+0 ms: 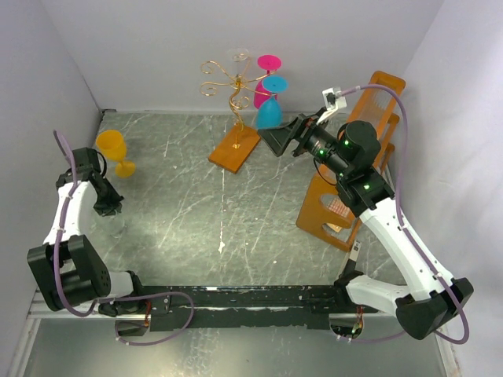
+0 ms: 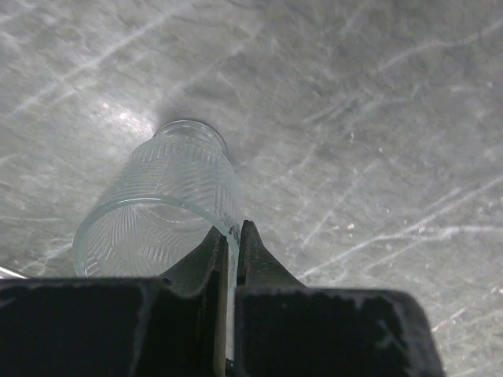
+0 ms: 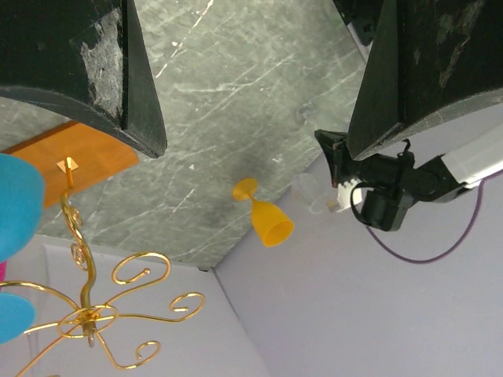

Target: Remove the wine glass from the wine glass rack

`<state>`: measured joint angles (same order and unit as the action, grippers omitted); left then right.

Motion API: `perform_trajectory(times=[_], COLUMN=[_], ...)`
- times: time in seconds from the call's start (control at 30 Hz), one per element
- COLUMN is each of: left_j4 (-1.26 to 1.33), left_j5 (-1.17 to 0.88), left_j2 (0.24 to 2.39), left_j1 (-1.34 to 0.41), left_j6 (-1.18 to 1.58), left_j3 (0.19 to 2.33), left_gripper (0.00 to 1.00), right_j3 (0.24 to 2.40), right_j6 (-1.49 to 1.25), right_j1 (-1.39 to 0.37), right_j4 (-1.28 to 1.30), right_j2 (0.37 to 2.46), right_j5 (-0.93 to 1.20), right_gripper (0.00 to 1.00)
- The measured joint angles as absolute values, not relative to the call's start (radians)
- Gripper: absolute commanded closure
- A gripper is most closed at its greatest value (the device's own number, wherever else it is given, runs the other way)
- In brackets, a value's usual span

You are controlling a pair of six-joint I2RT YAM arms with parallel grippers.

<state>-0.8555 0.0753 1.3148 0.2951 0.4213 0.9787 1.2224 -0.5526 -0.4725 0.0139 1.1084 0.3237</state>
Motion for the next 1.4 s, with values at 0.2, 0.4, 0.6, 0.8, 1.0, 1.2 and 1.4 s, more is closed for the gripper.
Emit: perform_trajectory(times=[0.2,0.4,0.6,0.8,1.0,1.2,1.4], left_j4=[-0.810,-0.798,-0.788,-0.796,-0.799,-0.749,-0.686], left_j5=[0.147,0.191,0.184,0.160,-0.015,-0.320,-0.530], left_j2=[1.334,1.337,1.240,1.110,1.024,0.939,0.958], left_j1=[0.327,0.332,0.333,0.334,0.336,0.322,0.183], left_j6=[0.419,0.420,0.421,0.418,0.411,0.419,0.403], left_j3=[0.984,0.984,0.981,0.989,1.012,1.041,1.045], left_gripper=[0.90,0.49,0.19,0.02,0.05,0.05,0.04], right_j3=[1.216,1.216,1.217,1.255,1.324,1.441,1.586], right_j6=[-0.530,-0.525,-0.514,-0.482,-0.429,-0.383,-0.366], right_j1=[-0.472,-0.472,-0.472,-0.472,-0.472,-0.472,-0.472], right_j4=[0.030,0.030,0.045,0.106,0.187,0.295,0.356], right_j2=[1.106,1.107,1.108,1.122,1.143,1.212,1.336], right_j5=[0.306,0.307,0.305,0.281,0.211,0.107,0.006], right_gripper=[0.00,0.00,0.00,0.00,0.00,0.00,0.01])
